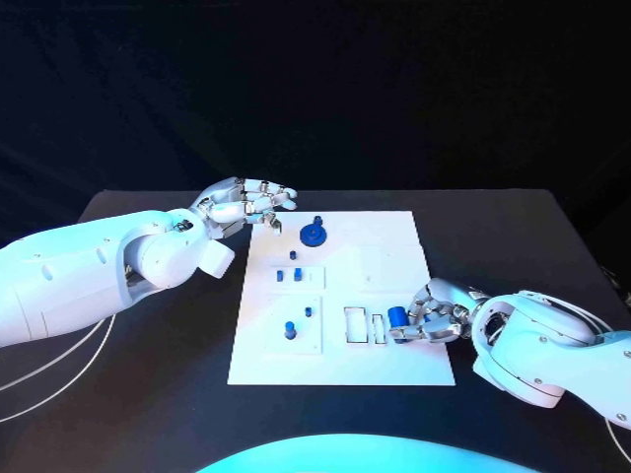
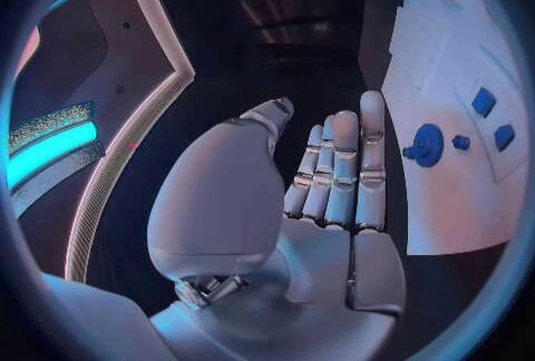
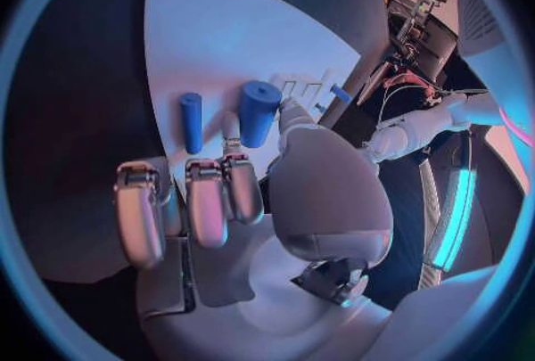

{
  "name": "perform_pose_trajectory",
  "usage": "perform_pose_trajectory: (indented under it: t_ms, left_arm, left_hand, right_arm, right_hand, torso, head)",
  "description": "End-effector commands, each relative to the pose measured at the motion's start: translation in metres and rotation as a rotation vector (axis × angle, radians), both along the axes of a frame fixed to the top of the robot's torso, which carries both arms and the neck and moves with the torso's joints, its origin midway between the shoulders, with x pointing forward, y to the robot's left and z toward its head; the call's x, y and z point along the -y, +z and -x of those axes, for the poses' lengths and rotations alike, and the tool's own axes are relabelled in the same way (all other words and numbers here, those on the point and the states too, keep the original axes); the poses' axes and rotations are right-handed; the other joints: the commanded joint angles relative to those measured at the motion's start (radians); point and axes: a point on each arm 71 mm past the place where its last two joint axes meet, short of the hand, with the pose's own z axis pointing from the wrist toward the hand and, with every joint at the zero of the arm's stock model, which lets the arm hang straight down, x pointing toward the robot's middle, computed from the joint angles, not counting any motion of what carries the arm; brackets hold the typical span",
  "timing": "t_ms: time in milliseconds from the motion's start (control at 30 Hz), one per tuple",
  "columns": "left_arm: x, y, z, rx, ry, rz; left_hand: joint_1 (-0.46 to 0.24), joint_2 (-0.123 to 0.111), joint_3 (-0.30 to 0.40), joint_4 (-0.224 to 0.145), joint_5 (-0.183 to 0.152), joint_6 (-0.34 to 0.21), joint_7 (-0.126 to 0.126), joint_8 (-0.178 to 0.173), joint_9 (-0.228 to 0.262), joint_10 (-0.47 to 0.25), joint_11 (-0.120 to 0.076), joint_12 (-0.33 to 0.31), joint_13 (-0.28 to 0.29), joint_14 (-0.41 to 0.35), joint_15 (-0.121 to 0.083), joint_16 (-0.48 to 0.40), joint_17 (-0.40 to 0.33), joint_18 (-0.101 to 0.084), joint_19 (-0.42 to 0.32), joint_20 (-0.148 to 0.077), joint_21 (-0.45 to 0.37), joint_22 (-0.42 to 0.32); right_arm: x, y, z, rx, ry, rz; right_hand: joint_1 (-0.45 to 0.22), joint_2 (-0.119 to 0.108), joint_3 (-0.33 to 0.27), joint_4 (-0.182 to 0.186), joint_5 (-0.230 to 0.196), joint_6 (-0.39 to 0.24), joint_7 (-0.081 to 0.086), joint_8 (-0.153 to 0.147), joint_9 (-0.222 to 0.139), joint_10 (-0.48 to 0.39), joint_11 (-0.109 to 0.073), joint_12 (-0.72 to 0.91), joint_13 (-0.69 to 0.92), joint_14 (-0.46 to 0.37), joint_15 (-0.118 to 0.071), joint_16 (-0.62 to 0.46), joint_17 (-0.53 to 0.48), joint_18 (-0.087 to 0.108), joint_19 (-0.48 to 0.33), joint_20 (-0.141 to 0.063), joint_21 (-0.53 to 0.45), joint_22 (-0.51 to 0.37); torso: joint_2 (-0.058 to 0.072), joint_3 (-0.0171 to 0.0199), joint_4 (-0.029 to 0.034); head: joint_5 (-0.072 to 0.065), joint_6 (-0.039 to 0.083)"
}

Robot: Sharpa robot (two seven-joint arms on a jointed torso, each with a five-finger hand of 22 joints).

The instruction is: Assemble the parts on the task board

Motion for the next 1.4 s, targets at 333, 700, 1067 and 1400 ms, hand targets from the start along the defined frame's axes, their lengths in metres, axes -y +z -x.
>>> perform_pose_trajectory:
  t_ms: [333,700,1067,1400]
  left_arm:
    - [0.002,0.0,0.001,-0.005,-0.014,0.011]
    - [0.001,0.0,0.0,-0.009,-0.016,0.009]
    - [0.004,0.0,0.0,-0.007,-0.026,0.015]
    - [0.004,0.0,0.0,-0.004,-0.025,0.016]
  left_hand:
    - [0.005,-0.001,-0.004,0.005,-0.001,0.002,0.016,0.005,-0.001,-0.004,0.0,0.006,0.001,-0.005,0.0,0.004,-0.002,0.014,0.001,0.0,-0.003,-0.001]
    - [0.005,0.0,-0.005,0.006,-0.001,0.002,0.016,0.006,-0.001,-0.004,0.0,0.006,0.001,-0.006,0.0,0.004,-0.002,0.014,0.001,0.0,-0.004,-0.001]
    - [0.004,-0.001,-0.008,0.009,-0.002,0.008,0.016,0.011,0.0,-0.005,0.0,0.007,0.001,-0.006,0.001,0.005,-0.003,0.014,0.001,0.001,-0.004,-0.002]
    - [0.004,-0.001,-0.009,0.01,-0.002,0.008,0.016,0.011,0.0,-0.005,0.0,0.007,0.001,-0.006,0.001,0.005,-0.003,0.014,0.001,0.001,-0.004,-0.002]
  right_arm:
    - [0.0,-0.009,-0.005,-0.01,0.003,0.046]
    - [0.001,0.008,-0.001,-0.027,-0.101,-0.111]
    - [-0.01,0.026,0.0,-0.078,-0.126,-0.204]
    - [-0.032,0.015,0.005,-0.147,-0.078,-0.212]
  right_hand:
    - [0.215,0.064,0.126,-0.039,0.087,0.012,-0.015,0.006,-0.011,0.004,-0.024,-0.006,0.125,0.085,-0.021,0.002,0.164,-0.009,0.095,-0.022,0.002,0.251]
    - [0.161,-0.04,0.389,-0.023,0.143,0.044,-0.022,0.018,-0.013,0.017,-0.03,-0.002,0.14,0.086,-0.027,0.005,0.168,-0.013,0.102,-0.029,0.015,0.26]
    - [0.117,-0.05,0.421,-0.019,0.148,0.048,-0.024,0.026,-0.007,0.026,-0.033,0.006,0.148,0.086,-0.029,0.005,0.17,-0.014,0.105,-0.031,0.02,0.263]
    - [0.034,-0.065,0.433,-0.007,0.091,0.053,-0.025,0.037,0.002,0.027,-0.033,0.003,0.149,0.086,-0.029,0.004,0.168,-0.014,0.105,-0.031,0.02,0.263]
  torso:
    - [-0.001,-0.0005,0.0008]
    - [-0.001,-0.0004,-0.0004]
    - [0.001,0.0007,0.0008]
    - [0.0,-0.0013,0.0]
  head:
    - [0.001,0.001]
    - [0.0,0.004]
    - [-0.004,0.007]
    - [-0.002,0.004]
